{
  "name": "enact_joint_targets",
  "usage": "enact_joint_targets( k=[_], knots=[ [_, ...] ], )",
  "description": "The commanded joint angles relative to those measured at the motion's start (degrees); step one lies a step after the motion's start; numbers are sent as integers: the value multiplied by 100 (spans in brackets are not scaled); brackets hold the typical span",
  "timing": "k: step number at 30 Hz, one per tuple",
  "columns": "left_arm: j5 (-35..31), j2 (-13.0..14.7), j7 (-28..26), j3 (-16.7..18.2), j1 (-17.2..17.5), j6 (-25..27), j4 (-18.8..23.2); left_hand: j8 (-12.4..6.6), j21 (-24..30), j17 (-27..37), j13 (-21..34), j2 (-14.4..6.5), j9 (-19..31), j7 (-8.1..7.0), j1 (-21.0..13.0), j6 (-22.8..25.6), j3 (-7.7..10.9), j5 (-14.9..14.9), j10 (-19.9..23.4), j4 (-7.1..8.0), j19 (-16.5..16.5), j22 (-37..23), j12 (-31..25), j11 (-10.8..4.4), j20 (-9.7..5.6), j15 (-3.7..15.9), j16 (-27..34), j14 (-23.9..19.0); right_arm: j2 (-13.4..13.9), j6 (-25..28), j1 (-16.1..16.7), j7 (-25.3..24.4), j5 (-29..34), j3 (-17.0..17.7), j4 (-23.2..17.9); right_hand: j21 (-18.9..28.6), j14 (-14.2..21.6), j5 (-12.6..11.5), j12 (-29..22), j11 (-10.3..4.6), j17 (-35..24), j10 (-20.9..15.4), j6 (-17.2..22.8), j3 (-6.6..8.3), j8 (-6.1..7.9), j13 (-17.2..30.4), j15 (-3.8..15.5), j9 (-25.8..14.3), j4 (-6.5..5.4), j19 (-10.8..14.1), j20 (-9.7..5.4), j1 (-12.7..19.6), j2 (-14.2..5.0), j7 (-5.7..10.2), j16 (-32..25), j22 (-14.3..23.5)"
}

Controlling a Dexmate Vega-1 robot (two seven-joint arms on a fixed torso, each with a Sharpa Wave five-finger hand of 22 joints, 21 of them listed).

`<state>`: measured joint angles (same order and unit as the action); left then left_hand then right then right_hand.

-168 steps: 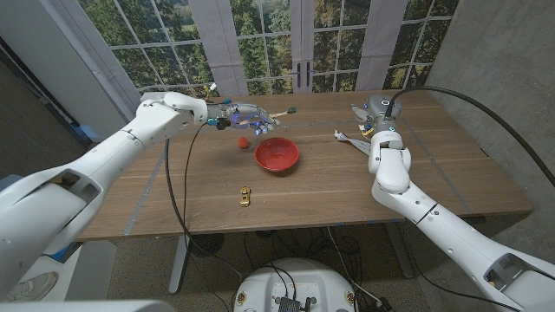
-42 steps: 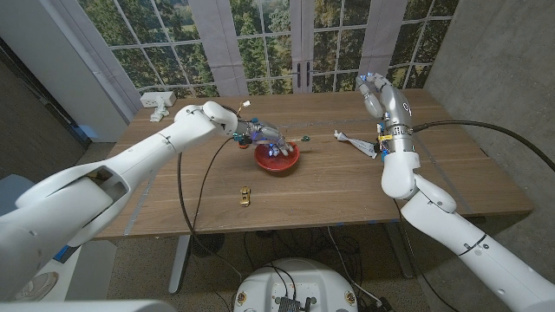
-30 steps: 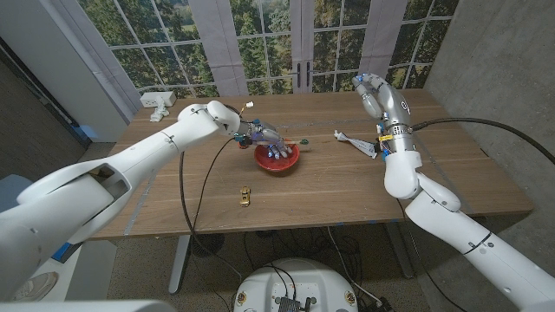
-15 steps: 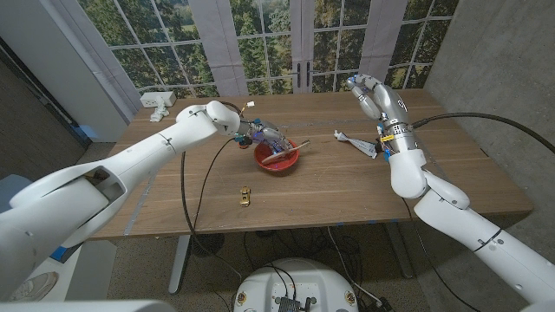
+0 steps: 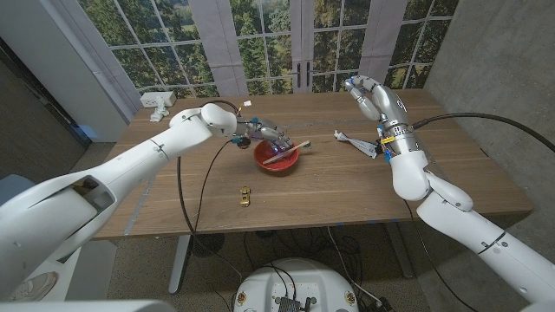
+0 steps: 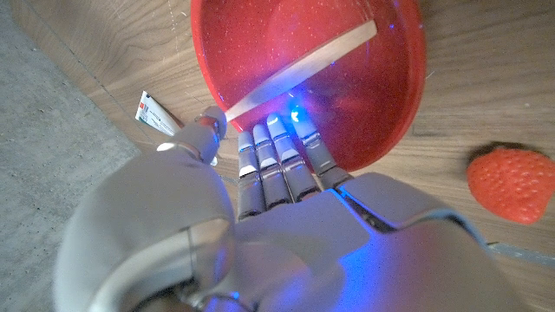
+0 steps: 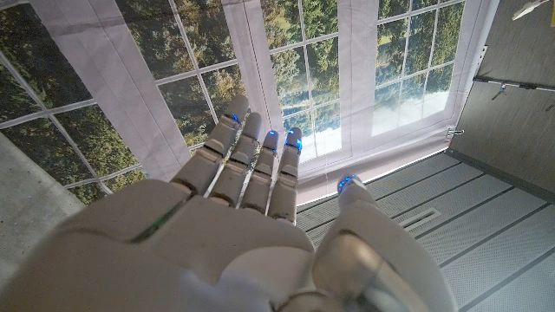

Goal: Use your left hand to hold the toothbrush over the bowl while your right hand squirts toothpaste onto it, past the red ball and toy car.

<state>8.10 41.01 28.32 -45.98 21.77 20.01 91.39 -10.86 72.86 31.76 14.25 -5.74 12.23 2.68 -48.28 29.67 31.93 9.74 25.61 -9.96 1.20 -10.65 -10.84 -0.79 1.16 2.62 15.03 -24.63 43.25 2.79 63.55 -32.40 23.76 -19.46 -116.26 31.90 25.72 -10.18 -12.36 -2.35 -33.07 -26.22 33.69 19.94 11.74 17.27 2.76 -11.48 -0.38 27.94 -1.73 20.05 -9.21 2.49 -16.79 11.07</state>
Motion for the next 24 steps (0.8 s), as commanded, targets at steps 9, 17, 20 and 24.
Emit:
enact_joint_targets(
  k=[9,17,20,24],
  knots=[
    [354,514,-667,696,741,-243,765,94,-191,-194,4,198,-18,-89,421,-801,-301,-7,-774,179,-295,19,5,238,107,-28,-174,353,-169,293,64,320,-238,48,-138,14,-99,-13,45,50,9,86,-107,56,-23,-10,405,-7,190,-75,110,79,46,14,13,18],
    [685,667,-1043,1126,1220,-693,901,91,-457,-434,-35,325,-80,-153,805,-1637,-440,10,-1203,180,-608,46,-2,283,82,-156,-407,935,-182,333,23,699,-782,114,-180,-27,-333,-3,113,94,78,284,-307,79,-79,-40,309,-6,266,-164,-127,89,59,29,139,-4],
    [760,739,-1201,1263,1389,-782,989,101,-677,-609,-76,419,-113,-254,952,-1994,-545,2,-1638,148,-888,66,47,134,170,-245,-487,1411,-173,306,-14,842,-1011,137,-157,-61,-438,3,141,92,127,401,-428,79,-106,-59,290,-4,263,-227,-120,45,65,60,211,-21],
    [728,888,-1277,1333,1475,-721,1163,68,-1083,-973,-208,553,-160,-467,1201,-2403,-793,8,-2495,141,-1226,85,49,30,349,-403,-480,2108,-106,268,-87,1211,-1494,211,-125,-126,-582,16,155,143,189,532,-619,24,-129,-94,192,1,232,-339,-44,-90,123,54,298,-43]
  ],
)
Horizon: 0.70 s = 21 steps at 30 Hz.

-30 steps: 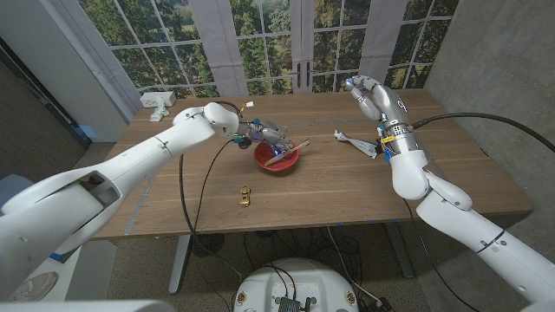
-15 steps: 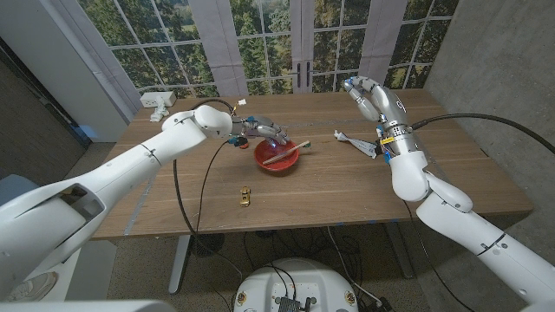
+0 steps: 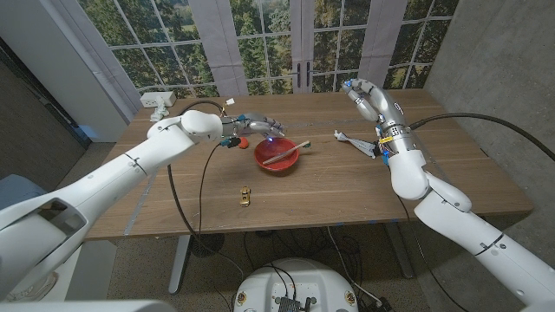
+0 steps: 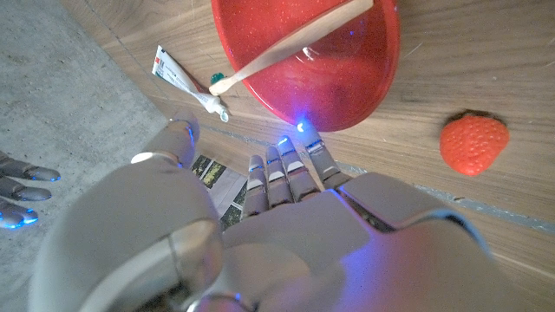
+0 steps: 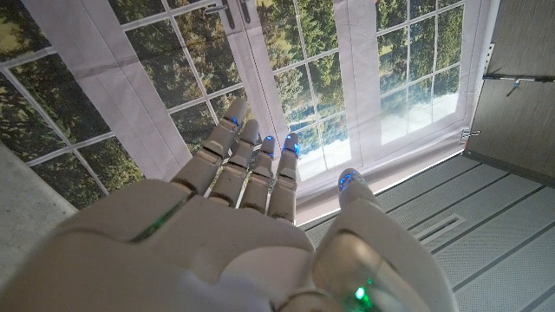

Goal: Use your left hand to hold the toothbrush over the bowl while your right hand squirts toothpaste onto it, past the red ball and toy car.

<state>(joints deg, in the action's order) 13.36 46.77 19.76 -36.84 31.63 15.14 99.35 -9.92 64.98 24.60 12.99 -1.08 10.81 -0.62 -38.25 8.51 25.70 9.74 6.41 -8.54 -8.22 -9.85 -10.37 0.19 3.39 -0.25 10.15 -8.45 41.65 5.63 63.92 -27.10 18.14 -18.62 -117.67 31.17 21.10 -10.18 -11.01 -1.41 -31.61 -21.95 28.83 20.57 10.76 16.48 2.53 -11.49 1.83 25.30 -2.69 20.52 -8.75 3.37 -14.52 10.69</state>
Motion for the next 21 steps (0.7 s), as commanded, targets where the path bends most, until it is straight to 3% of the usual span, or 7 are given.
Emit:
enact_joint_targets(
  k=[1,6,12,17,21],
  knots=[
    [198,343,-466,447,527,-221,419,-6,-379,-333,-107,96,-26,-175,232,-428,-203,11,-700,-4,-342,8,2,-54,103,-127,-5,641,102,-3,-155,858,-1116,157,16,-91,-212,17,27,51,69,166,-209,-67,-37,-30,180,4,2,-141,60,-194,109,-41,118,-12],
    [277,428,-619,599,730,-354,534,26,-822,-716,-191,35,-47,-335,399,-1072,-319,20,-1301,14,-694,14,7,-39,94,-192,-1,1225,186,-162,-257,1207,-1647,203,140,-215,-433,10,43,68,143,396,-411,-159,-36,-84,51,12,-46,-336,160,-398,169,-80,216,-31],
    [201,532,-865,723,936,-472,668,19,-1398,-1186,-237,193,-61,-624,826,-1876,-587,46,-2077,61,-1051,21,9,-224,-85,-88,-21,1996,244,-675,-368,1285,-1790,126,436,-344,-615,3,56,136,242,628,-792,-281,-70,-151,-7,29,-88,-481,243,-630,291,110,289,-49],
    [439,452,-983,907,1173,-870,526,18,-1923,-1386,-246,110,-64,-716,1210,-2514,-748,112,-2680,182,-1518,18,2,-274,-206,-62,-30,2766,217,-800,-503,1392,-1972,58,610,-440,-794,-7,56,133,319,749,-945,-332,-67,-193,-34,42,-102,-595,250,-742,348,160,355,-59],
    [298,490,-1270,1001,1356,-1050,586,50,-2139,-1407,-248,114,-63,-826,1396,-2959,-841,142,-3038,223,-1660,15,24,-313,-209,-3,5,3012,196,-879,-595,1480,-2120,1,748,-523,-930,-19,47,127,391,805,-1024,-337,-61,-225,-22,52,-103,-704,259,-791,350,174,396,-67]
  ],
)
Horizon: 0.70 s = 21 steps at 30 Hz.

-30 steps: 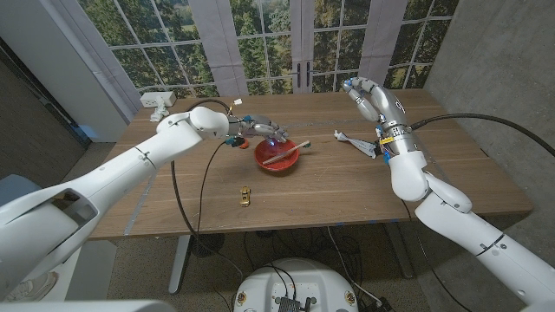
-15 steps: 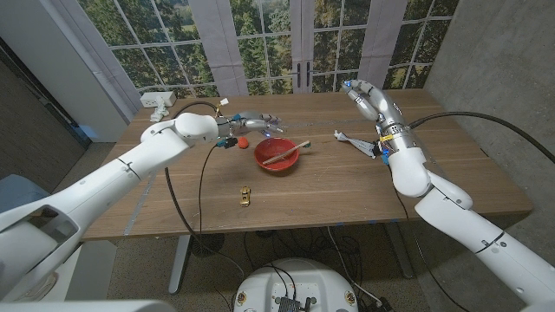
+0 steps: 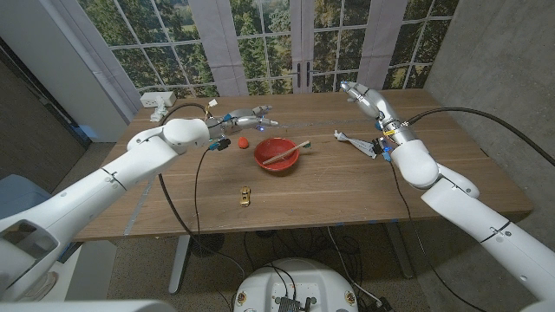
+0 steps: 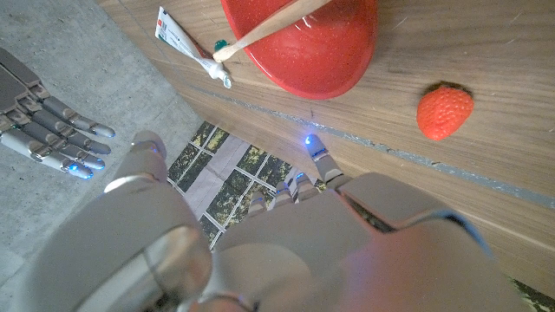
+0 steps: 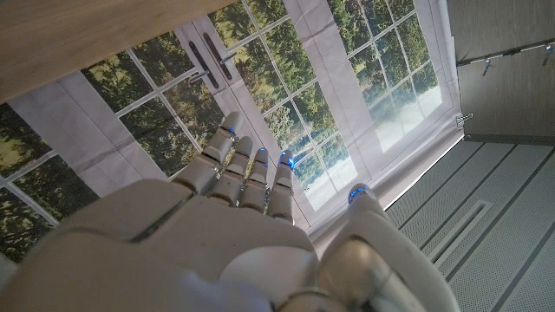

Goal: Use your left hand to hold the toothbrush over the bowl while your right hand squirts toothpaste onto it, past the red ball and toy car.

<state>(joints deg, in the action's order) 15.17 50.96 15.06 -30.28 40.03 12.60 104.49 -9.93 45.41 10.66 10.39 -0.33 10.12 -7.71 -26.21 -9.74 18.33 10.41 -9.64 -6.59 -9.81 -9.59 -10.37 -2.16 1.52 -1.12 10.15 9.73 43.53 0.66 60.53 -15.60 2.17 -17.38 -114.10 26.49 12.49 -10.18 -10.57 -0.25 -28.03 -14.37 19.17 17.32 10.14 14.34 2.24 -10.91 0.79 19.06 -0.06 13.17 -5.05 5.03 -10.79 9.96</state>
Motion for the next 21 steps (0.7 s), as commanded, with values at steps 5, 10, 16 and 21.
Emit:
enact_joint_targets(
  k=[5,10,16,21],
  knots=[
    [91,-4,-1148,517,778,-1186,1,9,-256,-2,13,89,8,-165,385,-1244,-209,107,-1477,96,-1452,-13,-18,-113,-80,144,38,1252,-55,-480,-351,432,-762,-181,568,-82,-91,-22,4,6,63,82,-95,-18,2,-25,-4,-2,-6,-101,17,-87,-20,19,23,4],
    [74,-198,-1629,709,1101,-1647,-131,-155,-352,-4,-3,-92,-5,-312,714,-824,-282,206,-1260,274,-1218,-12,-114,-199,-167,325,113,1122,-164,-617,-441,539,-1054,-242,776,-122,-134,-37,-19,-24,99,71,-88,2,27,-47,47,2,-54,-127,-11,-147,-110,43,16,2],
    [261,-509,-1913,911,1359,-2275,-414,-199,-456,-28,-26,-540,-30,-238,852,-296,-177,326,-760,369,-796,-5,-208,-373,-269,525,175,758,-283,-708,-502,582,-1346,-286,934,-201,-182,-85,-50,-119,182,57,-91,109,52,-101,160,14,-205,-149,-183,-260,-389,-59,-11,1],
    [634,-797,-1810,1036,1454,-2873,-790,-200,-521,-44,-39,-663,-43,63,975,70,-154,352,-350,395,-439,5,-247,-426,-391,688,207,433,-329,-718,-534,612,-1545,-303,1004,-223,-204,-85,-51,-82,212,63,-102,110,52,-115,153,17,-218,-155,-185,-283,-367,-115,-7,-2]
  ],
)
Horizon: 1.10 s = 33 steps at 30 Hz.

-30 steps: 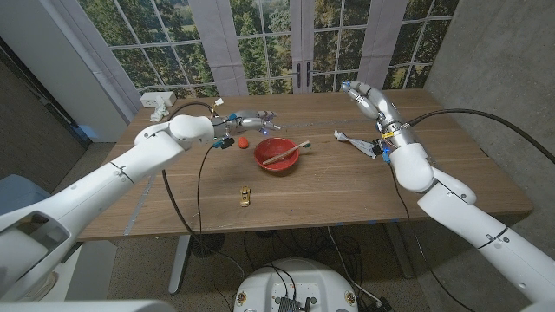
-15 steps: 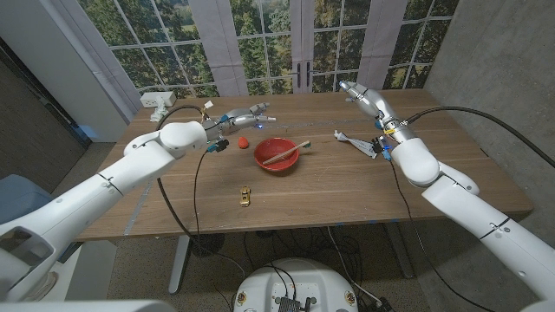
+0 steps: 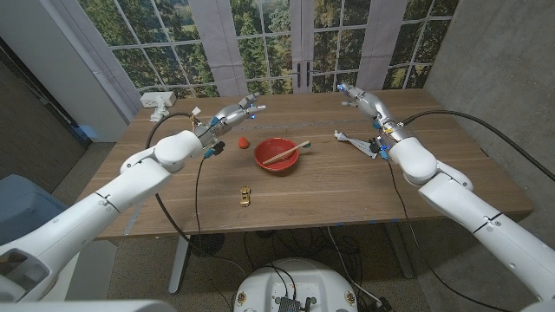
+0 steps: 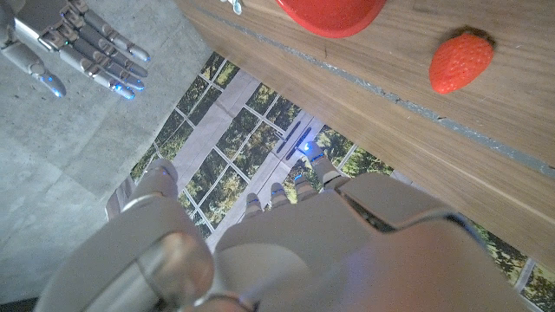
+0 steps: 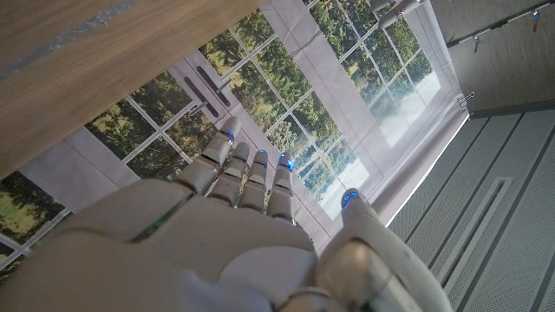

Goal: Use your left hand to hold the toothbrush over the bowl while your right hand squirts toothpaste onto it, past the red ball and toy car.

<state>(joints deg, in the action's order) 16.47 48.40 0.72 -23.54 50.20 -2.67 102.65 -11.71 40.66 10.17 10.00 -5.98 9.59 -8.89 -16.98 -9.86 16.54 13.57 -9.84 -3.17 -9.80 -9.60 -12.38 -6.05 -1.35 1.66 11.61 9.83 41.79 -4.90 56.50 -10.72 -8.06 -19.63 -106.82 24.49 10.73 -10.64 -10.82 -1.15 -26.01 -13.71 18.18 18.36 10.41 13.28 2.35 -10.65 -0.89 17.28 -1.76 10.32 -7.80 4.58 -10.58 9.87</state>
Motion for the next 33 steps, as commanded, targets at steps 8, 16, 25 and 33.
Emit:
enact_joint_targets(
  k=[8,16,25,33],
  knots=[
    [959,-971,-154,490,474,-2183,-1151,7,-196,17,-10,-521,1,50,320,660,244,102,6,372,-127,2,8,-152,-173,551,44,128,-294,-276,-124,64,-810,-70,410,-55,-43,-35,-27,29,56,4,-18,-5,25,-27,79,-4,-56,13,3,-31,-35,-95,-27,5],
    [1475,-1220,174,596,489,-2563,-1520,140,-277,12,-10,-558,3,166,367,500,517,184,46,577,32,5,70,-154,-305,596,18,15,-421,-392,-69,-41,-977,-87,481,-76,-36,-32,-35,83,104,-5,-15,-7,31,-44,37,1,-62,38,42,-61,0,-134,-35,3],
    [1966,-1415,556,690,415,-2805,-1927,98,-402,16,-11,-601,1,259,515,642,760,255,77,893,93,2,110,-70,-334,597,-18,-39,-630,-573,14,-190,-1168,-93,626,-91,-27,-33,-46,108,144,-27,-3,-2,39,-58,2,3,-69,66,77,-83,12,-141,-42,2],
    [2512,-1687,735,890,475,-3011,-2140,143,-681,-28,-18,-623,-1,443,92,902,1987,160,275,962,302,13,138,81,-505,543,-74,-271,-907,-700,-39,-216,-1564,-55,961,-131,-25,-33,-62,134,195,-64,48,4,60,-75,-31,6,-72,51,117,-107,35,-187,-46,3]
  ],
)
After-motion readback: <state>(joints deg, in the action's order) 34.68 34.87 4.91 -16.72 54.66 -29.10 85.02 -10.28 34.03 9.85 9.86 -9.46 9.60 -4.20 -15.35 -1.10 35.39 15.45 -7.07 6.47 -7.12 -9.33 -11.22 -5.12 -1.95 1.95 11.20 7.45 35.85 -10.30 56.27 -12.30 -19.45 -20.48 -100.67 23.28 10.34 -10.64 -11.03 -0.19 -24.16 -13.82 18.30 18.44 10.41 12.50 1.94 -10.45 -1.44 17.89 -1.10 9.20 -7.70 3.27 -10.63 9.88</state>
